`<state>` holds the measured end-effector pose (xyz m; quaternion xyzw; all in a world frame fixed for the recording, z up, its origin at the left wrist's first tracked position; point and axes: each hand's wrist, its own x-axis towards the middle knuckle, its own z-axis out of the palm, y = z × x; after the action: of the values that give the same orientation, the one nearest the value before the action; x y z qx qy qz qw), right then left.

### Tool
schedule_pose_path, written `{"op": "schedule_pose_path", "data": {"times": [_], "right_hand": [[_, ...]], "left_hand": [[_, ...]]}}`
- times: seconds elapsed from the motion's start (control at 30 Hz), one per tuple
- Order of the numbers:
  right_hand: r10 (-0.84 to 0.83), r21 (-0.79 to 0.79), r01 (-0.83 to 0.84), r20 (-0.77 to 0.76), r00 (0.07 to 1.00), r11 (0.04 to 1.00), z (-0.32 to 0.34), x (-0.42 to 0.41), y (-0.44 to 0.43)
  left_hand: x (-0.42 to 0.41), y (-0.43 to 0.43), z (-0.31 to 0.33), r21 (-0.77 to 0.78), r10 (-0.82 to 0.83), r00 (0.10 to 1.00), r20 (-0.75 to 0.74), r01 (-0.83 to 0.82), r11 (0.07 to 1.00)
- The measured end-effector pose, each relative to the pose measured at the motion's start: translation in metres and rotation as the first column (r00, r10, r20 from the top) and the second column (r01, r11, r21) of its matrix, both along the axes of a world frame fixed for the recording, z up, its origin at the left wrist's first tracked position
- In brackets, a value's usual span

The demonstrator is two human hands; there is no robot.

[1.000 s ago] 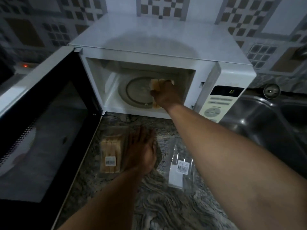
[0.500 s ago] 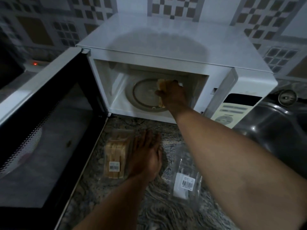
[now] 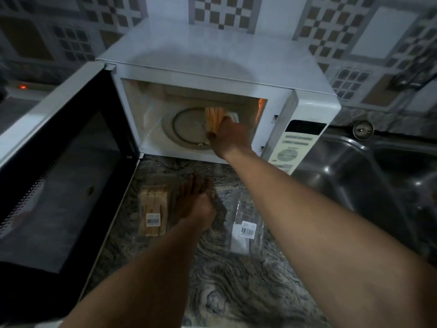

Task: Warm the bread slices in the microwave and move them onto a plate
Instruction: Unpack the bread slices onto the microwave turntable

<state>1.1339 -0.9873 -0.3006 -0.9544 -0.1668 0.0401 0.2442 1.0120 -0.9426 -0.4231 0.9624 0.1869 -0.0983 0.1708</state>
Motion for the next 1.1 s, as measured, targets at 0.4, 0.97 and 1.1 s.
{"op": "schedule_pose_path", "data": {"times": [0.4, 0.97, 1.1], "right_hand": [[0.022, -0.031, -0.023, -0.038, 0.999, 0.999, 0.022, -0.087, -0.032], [0.072, 0.092, -0.048, -0.290, 0.954, 0.995, -0.047, -0.185, 0.005], [0.089, 0.140, -0.052, -0.270, 0.959, 0.989, -0.053, -0.192, 0.001]], "left_hand": [[-0.051, -0.005, 0.053, 0.005, -0.100, 0.940, 0.327, 0.104, 0.995], [-0.116, 0.050, 0.035, -0.316, 0.542, 0.773, 0.329, -0.451, 0.835], [-0.115, 0.052, 0.034, -0.333, 0.495, 0.782, 0.378, -0.384, 0.861]]}}
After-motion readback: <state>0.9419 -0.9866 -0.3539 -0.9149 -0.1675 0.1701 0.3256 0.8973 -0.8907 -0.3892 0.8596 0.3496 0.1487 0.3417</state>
